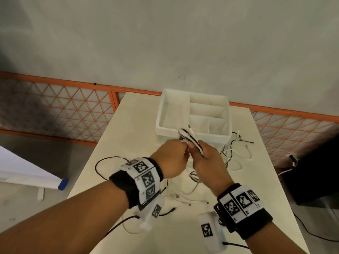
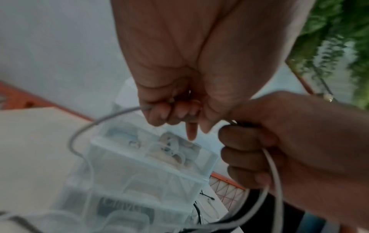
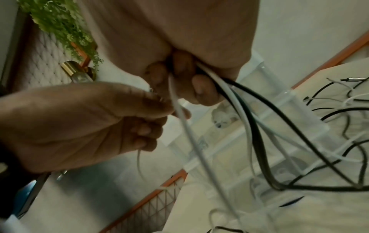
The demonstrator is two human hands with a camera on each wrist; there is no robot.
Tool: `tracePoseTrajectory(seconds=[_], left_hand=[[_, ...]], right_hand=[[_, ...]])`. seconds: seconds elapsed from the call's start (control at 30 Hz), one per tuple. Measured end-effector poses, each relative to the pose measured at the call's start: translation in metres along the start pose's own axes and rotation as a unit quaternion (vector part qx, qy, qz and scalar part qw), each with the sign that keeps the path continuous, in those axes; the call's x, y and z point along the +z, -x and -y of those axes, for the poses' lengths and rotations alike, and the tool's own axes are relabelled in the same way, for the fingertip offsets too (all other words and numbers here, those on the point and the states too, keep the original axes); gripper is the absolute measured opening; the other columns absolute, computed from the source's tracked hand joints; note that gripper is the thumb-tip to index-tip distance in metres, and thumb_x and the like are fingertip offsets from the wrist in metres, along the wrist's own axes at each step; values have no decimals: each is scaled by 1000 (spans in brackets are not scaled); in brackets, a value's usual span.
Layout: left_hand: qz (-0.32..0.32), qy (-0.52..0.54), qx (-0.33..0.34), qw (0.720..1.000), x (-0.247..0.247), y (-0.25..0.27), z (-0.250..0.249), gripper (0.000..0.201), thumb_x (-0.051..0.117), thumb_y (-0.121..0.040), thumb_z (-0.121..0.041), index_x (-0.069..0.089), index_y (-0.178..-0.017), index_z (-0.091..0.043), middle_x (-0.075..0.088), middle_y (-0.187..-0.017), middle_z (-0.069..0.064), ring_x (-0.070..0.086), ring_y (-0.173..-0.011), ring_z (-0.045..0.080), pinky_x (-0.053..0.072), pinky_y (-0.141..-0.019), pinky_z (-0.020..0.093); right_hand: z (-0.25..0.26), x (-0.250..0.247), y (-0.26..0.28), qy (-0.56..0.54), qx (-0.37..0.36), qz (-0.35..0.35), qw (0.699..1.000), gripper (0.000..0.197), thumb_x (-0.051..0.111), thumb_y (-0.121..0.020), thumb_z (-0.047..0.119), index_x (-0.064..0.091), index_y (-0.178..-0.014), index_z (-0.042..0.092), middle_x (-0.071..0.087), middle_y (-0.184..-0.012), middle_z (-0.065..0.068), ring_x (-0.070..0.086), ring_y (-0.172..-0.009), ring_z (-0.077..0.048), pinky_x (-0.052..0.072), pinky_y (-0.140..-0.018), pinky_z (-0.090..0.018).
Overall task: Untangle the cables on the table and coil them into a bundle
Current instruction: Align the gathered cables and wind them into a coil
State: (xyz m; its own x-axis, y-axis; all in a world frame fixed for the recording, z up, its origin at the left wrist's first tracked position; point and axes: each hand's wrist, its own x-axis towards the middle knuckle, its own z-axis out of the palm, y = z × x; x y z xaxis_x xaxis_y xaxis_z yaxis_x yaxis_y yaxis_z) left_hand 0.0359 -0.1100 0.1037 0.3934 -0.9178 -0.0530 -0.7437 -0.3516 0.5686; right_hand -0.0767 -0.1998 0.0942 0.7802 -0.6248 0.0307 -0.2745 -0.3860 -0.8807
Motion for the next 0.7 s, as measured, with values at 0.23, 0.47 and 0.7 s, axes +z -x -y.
tracePoseTrajectory(seconds=[0.23,0.47,0.7], left_hand=[[47,62,-101,992,-16,19,71,27,40,-104,-26,67,-99,-30,67,-99,-6,61,-98,20,47,-87,28],[13,37,-44,998,-7,22,63,25,47,-102,-24,67,-114,-34,42,-90,-5,51,-90,14,39,-89,24],[-17,-22,47,999,19,3,5,21,46,-93,-5,63,-106,-4,64,-109,13,60,-100,29,48,-85,38]], right_hand=[[-36,-53,0,66,45,-99,992,27,54,-101,22,66,-77,17,59,-62,4,45,-46,-5,37,-53,-26],[-37,-64,1,186,42,-43,981,24,54,-96,18,69,-107,32,75,-91,9,66,-82,-20,55,-75,-39],[-7,-8,5,23,26,49,998,19,48,-102,18,64,-90,20,65,-55,7,59,-49,-12,49,-51,-31]])
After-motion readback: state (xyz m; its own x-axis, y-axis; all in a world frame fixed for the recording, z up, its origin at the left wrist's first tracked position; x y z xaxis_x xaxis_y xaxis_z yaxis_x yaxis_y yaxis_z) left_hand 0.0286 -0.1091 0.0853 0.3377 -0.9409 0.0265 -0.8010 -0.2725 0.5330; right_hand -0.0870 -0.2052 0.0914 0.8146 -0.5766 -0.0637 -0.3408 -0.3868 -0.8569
